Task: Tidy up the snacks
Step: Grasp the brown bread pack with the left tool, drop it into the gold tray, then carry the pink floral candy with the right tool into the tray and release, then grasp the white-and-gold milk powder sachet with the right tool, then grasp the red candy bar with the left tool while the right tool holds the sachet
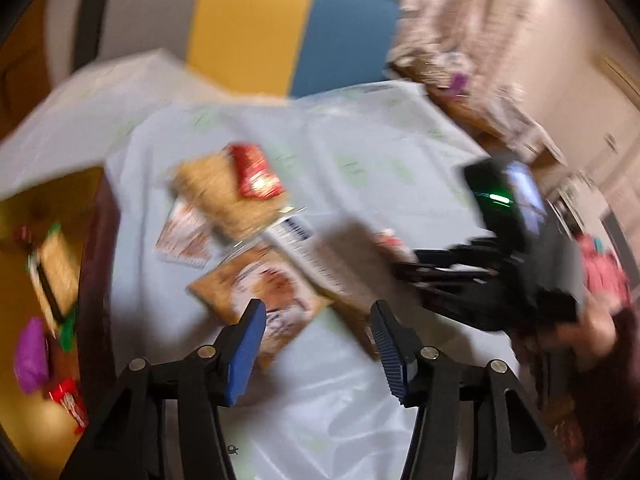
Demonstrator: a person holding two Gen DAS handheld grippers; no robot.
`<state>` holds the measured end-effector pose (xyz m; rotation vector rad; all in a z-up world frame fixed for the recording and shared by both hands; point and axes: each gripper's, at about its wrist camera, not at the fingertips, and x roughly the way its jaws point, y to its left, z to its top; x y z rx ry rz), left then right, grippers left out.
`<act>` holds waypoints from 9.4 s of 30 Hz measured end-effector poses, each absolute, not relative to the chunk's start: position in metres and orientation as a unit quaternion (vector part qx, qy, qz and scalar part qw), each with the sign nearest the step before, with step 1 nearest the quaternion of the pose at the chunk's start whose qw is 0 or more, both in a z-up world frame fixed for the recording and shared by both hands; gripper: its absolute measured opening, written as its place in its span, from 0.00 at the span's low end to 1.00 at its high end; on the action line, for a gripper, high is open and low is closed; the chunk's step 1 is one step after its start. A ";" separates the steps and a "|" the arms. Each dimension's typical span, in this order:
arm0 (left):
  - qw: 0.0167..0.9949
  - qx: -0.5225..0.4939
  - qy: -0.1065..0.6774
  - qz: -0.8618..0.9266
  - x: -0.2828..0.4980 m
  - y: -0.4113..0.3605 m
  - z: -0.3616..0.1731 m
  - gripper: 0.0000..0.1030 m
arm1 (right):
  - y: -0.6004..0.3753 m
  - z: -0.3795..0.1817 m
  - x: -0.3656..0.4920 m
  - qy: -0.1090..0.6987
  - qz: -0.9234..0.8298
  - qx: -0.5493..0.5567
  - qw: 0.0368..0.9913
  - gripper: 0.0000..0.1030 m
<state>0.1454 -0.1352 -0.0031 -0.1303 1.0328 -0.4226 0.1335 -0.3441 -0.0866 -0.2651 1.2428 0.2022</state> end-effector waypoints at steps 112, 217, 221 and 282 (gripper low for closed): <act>0.927 -0.037 0.360 -0.099 0.022 0.016 0.013 0.69 | -0.334 -0.086 0.102 0.532 0.074 -0.164 0.827 0.21; 0.850 0.008 0.436 -0.294 0.000 -0.061 -0.062 0.69 | -0.255 -0.079 0.099 0.569 0.136 -0.148 0.797 0.32; 0.850 0.010 0.436 -0.293 0.000 -0.060 -0.062 0.69 | -0.277 -0.081 0.094 0.583 0.117 -0.154 0.789 0.32; 0.844 0.039 0.513 -0.150 0.297 -0.176 -0.029 0.24 | -0.318 -0.089 0.086 0.574 0.108 -0.140 0.800 0.33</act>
